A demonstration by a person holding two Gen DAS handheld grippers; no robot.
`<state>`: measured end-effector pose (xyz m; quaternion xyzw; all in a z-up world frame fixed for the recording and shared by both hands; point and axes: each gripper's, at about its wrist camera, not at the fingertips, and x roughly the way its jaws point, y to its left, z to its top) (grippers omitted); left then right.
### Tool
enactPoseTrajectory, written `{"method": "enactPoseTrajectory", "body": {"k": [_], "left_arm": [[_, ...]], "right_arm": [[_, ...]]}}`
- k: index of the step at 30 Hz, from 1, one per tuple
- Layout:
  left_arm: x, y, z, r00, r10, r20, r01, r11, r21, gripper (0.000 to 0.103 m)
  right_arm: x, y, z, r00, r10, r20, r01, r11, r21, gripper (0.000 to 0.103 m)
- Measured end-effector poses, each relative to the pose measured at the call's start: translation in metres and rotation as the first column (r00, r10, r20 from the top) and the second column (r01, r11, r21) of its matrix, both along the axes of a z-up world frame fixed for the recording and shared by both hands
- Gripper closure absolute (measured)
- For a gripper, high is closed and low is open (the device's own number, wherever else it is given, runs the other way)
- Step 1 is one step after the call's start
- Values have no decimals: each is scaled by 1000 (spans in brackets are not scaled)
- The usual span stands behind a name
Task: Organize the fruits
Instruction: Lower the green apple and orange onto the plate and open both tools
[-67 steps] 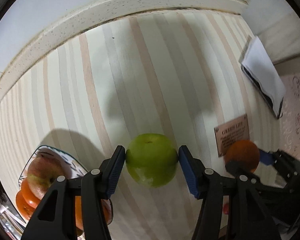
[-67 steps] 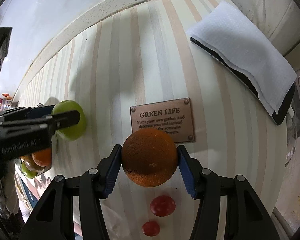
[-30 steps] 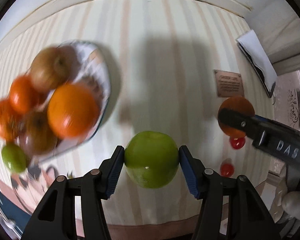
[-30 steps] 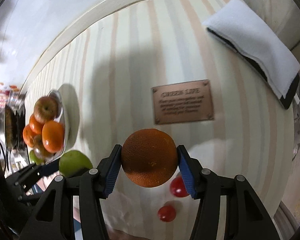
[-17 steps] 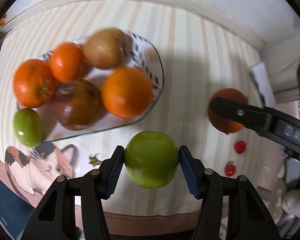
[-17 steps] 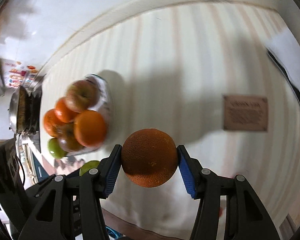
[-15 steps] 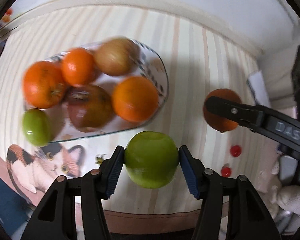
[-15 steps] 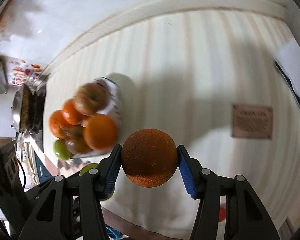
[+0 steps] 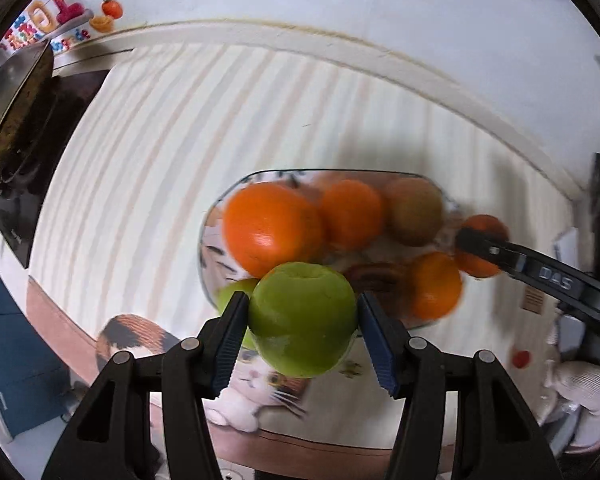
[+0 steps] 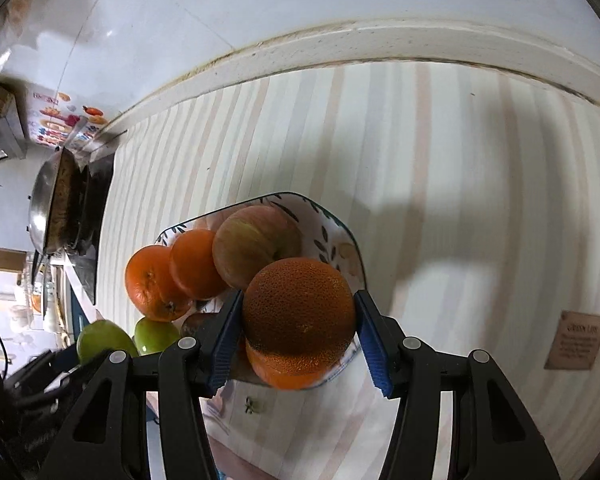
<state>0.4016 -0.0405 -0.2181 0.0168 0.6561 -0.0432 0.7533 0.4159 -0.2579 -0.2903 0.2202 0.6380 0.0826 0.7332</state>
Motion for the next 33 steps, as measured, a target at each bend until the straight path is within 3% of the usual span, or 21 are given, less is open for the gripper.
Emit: {"method": "enactPoseTrajectory", "body": {"k": [16, 22, 24, 26, 29, 33], "left_arm": [[6, -5, -37, 998, -11, -61, 10, 1000, -14, 49], [12, -3, -45, 994, 23, -106, -31, 997, -68, 45], [13, 0, -43, 994, 36, -101, -45, 995, -86, 41], [13, 4, -41, 993, 50, -103, -62, 992, -108, 28], [11, 10, -35, 994, 70, -84, -79, 990, -115, 27], [1, 21, -23, 995, 99, -34, -102, 988, -119, 26]], "right_arm": [[7, -1, -15, 999, -42, -22, 42, 999, -22, 44], [7, -4, -17, 998, -62, -25, 62, 998, 8, 27], [6, -3, -14, 998, -56, -20, 56, 998, 4, 26], [5, -2, -12, 998, -52, -18, 52, 999, 9, 22], [1, -1, -7, 999, -47, -16, 47, 999, 3, 15], [-9, 11, 12, 1000, 3, 21, -1, 994, -109, 9]]}}
